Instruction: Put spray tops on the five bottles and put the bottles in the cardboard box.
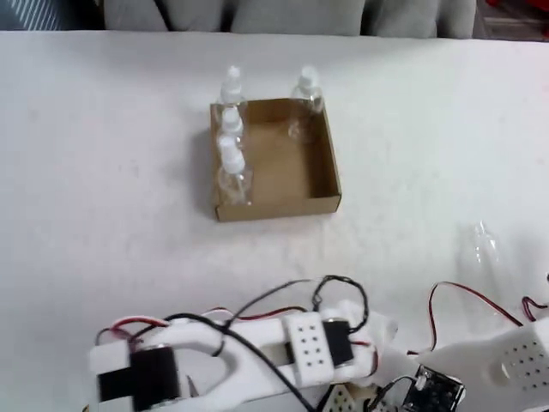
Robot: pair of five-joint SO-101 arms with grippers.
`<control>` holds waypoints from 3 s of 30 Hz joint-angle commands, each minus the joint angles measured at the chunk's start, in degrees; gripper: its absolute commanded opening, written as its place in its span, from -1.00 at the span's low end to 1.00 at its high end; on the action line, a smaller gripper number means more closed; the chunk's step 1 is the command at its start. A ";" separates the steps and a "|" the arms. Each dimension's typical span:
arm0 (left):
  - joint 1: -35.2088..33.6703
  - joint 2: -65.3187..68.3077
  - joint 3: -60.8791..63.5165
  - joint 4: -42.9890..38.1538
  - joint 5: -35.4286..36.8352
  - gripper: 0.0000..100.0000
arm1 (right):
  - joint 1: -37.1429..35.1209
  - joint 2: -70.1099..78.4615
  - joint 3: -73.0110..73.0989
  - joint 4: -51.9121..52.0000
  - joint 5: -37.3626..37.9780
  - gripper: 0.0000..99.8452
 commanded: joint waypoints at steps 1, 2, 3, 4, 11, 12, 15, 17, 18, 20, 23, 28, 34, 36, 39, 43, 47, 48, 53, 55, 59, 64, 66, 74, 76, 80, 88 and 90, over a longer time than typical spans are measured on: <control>-3.21 -14.11 4.48 -0.35 3.60 -0.62 | 0.66 -1.54 -2.29 0.40 0.62 -0.65; -3.21 -16.48 5.80 -0.35 3.60 -0.62 | 0.66 -1.54 -2.29 0.31 0.62 -0.65; -3.21 -18.51 7.21 -0.70 3.60 -0.62 | 0.84 -1.54 -2.29 0.31 0.62 -0.65; -3.21 -20.09 8.44 -1.67 3.60 -0.62 | 1.27 -1.45 -2.29 0.31 0.35 -0.65; -6.37 -22.20 13.54 -8.09 3.60 -0.62 | 4.62 -1.54 -2.37 -1.19 0.18 -0.65; -6.37 -21.49 13.54 -8.53 3.60 -0.62 | 5.14 -1.54 -2.37 -2.24 0.09 -0.65; -6.29 -18.51 13.36 -9.67 3.60 -0.62 | 7.34 -1.71 -2.37 -5.67 0.09 -0.66; -6.29 -15.87 13.45 -12.13 3.60 -0.62 | 9.01 -1.63 -2.90 -6.90 0.09 -0.66; -6.20 -14.55 13.45 -12.92 3.60 -0.62 | 9.71 -1.45 -3.87 -6.81 0.09 -0.66; -6.11 -12.35 13.27 -13.98 3.60 -0.62 | 10.07 -0.84 -5.01 -6.81 0.53 -0.66; -4.97 -9.63 11.87 -13.54 3.52 -0.62 | 10.07 0.92 -5.80 -7.08 0.53 -0.66; -2.33 -8.66 11.25 -10.37 3.08 -0.62 | 9.80 4.18 -9.67 -6.73 0.44 -0.66; 0.22 -8.13 10.90 -10.64 3.08 -0.61 | 9.89 7.25 -13.45 -5.23 0.53 -0.66; -1.01 -7.87 9.85 -11.34 3.08 -0.61 | 9.89 7.87 -14.86 -3.38 0.53 -0.66; -3.74 -4.62 6.77 -11.34 3.60 -0.54 | 9.80 8.48 -16.88 -1.27 0.53 -0.66; -5.23 2.42 1.85 -10.81 3.60 -0.55 | 9.80 9.10 -18.73 -0.13 0.53 -0.66; -5.32 4.35 -0.88 -8.44 3.25 -0.62 | 9.89 9.10 -18.73 0.04 0.62 -0.66; -5.32 4.35 -0.62 -8.44 3.08 -0.64 | 9.89 9.01 -18.73 0.04 0.62 -0.66; -4.97 3.74 -0.09 -6.68 0.88 -0.76 | 9.89 8.66 -18.73 0.04 0.62 -0.66; -4.97 3.74 -0.09 -6.42 0.26 -0.93 | 9.89 8.66 -18.73 0.04 0.62 -0.66; -5.05 3.65 0.00 -6.42 0.44 -0.96 | 9.89 8.57 -18.81 0.04 0.62 -0.66; -5.32 3.65 0.00 -6.33 0.70 -0.96 | 9.89 8.57 -18.81 -0.04 0.62 -0.66; -5.32 3.56 0.00 -6.33 0.79 -0.96 | 9.89 8.57 -18.81 -0.04 0.62 -0.66; -11.12 -4.70 0.09 -6.42 8.09 -0.96 | 9.89 9.01 -18.81 0.13 0.09 -0.66; -12.26 -8.66 2.11 -6.86 9.32 -0.96 | 9.89 9.01 -18.81 0.13 0.09 -0.66; -12.09 -16.13 7.38 -8.09 9.41 -0.96 | 9.89 8.92 -18.81 0.13 0.09 -0.66; -6.37 -13.85 12.92 -15.03 9.14 -0.95 | 9.89 9.10 -18.73 0.13 0.09 -0.66; -6.90 -9.36 10.55 -16.88 9.14 -0.95 | 9.89 9.10 -18.73 0.13 0.09 -0.66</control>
